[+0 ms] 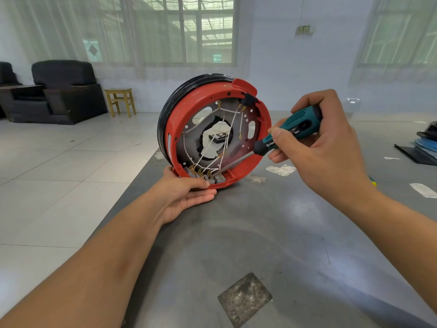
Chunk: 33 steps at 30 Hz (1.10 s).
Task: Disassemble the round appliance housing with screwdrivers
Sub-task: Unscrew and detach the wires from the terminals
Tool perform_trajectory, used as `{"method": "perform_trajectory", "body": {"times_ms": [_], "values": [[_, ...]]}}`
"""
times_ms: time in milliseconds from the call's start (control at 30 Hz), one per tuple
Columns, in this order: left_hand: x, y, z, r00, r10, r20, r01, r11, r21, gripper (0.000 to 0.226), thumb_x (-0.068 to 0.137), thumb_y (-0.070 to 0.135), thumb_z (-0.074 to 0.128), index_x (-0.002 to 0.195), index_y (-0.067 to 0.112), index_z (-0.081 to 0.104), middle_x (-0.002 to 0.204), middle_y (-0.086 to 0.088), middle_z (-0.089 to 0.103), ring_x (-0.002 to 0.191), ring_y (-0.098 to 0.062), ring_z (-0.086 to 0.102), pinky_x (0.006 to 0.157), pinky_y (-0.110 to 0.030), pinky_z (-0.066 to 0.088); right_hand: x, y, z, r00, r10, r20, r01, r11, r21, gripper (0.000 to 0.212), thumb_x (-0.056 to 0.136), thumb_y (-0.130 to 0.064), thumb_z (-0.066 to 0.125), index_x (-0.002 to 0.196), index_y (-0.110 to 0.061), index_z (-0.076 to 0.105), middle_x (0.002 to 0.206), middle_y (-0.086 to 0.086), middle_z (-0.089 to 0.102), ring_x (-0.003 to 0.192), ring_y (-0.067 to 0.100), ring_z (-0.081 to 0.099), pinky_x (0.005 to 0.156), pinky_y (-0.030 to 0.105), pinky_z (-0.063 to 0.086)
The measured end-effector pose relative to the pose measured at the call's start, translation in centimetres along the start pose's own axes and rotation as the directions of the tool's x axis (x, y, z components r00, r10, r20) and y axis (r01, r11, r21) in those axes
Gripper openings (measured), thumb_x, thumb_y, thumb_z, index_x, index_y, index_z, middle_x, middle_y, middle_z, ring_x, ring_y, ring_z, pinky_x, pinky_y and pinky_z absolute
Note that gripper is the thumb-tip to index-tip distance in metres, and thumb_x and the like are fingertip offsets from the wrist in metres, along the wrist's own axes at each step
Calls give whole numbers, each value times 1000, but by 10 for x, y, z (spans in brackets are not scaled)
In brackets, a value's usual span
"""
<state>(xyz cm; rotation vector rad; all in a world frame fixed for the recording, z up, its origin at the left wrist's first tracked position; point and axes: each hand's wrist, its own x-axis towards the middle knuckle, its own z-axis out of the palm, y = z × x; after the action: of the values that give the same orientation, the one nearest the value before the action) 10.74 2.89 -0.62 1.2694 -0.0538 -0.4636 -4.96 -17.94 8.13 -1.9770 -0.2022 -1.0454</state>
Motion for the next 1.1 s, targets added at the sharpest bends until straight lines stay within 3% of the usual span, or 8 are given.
{"method": "perform_trajectory", "body": {"times_ms": [333,633,767,1100], "values": [[0,-2,1,998,50,-25,-50,999,3,74,80,-23,74,123,26,38,109,-31,74,86,-47,78,65,-46,66,-2,-1,1,1000,-8,14,8,1000,1,34,94,-21,73,109,-30,44,96,3,72,66,16,76,65,30,64],[2,0,0,998,36,-60,-39,998,-45,78,81,-22,73,137,20,38,96,-30,78,84,-46,79,62,-43,65,-14,3,8,1000,-16,6,15,999,41,34,94,-19,74,109,-30,45,95,-4,71,70,17,77,65,36,65],[3,0,1,995,41,-87,-47,997,-60,74,82,-22,72,132,19,38,107,-32,75,83,-45,79,61,-43,65,-18,5,10,999,-35,-2,36,998,55,35,93,-18,74,109,-32,46,97,-5,70,73,18,78,67,34,65],[4,1,2,991,40,-124,-50,995,-84,73,83,-21,71,137,14,38,108,-33,74,83,-45,79,61,-43,65,-24,13,13,995,-99,2,98,990,98,37,94,-14,73,111,-32,46,99,-8,70,78,19,77,70,28,64]]}}
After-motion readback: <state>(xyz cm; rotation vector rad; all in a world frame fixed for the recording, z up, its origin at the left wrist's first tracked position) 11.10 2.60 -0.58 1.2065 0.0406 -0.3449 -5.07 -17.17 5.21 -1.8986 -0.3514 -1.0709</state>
